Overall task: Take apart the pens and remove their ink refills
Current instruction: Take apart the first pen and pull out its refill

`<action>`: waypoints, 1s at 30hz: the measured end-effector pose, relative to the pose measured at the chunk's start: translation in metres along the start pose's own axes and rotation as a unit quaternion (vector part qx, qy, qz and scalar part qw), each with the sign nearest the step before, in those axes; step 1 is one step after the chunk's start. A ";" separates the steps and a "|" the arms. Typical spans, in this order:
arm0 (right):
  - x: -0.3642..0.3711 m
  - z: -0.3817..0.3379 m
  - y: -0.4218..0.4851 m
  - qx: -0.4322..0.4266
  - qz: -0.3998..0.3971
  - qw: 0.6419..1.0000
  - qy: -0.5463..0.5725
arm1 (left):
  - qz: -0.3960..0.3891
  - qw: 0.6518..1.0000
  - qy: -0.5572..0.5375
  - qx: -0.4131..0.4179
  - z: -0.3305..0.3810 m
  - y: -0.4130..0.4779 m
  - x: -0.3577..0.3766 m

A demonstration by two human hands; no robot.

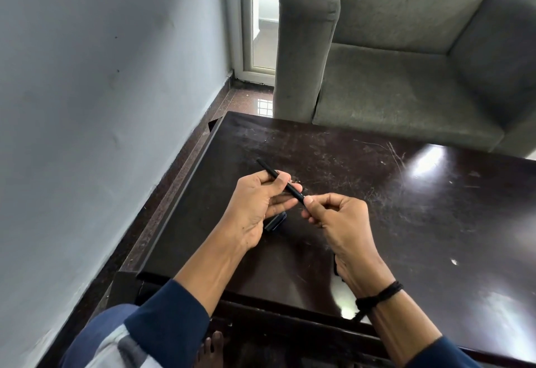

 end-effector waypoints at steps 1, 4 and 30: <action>0.000 0.001 0.000 -0.003 0.006 1.000 -0.013 | 0.002 1.000 0.000 -0.002 0.000 0.000 0.000; 0.002 0.001 -0.001 -0.007 0.019 0.999 -0.046 | 0.007 1.000 -0.001 -0.003 0.000 0.000 0.000; -0.003 -0.006 -0.005 -0.021 0.000 0.999 -0.033 | 0.028 1.000 0.000 0.012 0.002 0.000 -0.003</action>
Point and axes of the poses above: each hand's wrist, its own y-axis towards the middle knuckle, its own x-axis out of the palm, z = x × y, the point moved 1 cm from there along y, towards the middle knuckle, and after that the axes turned 12 degrees about -z, right-handed, at the moved point
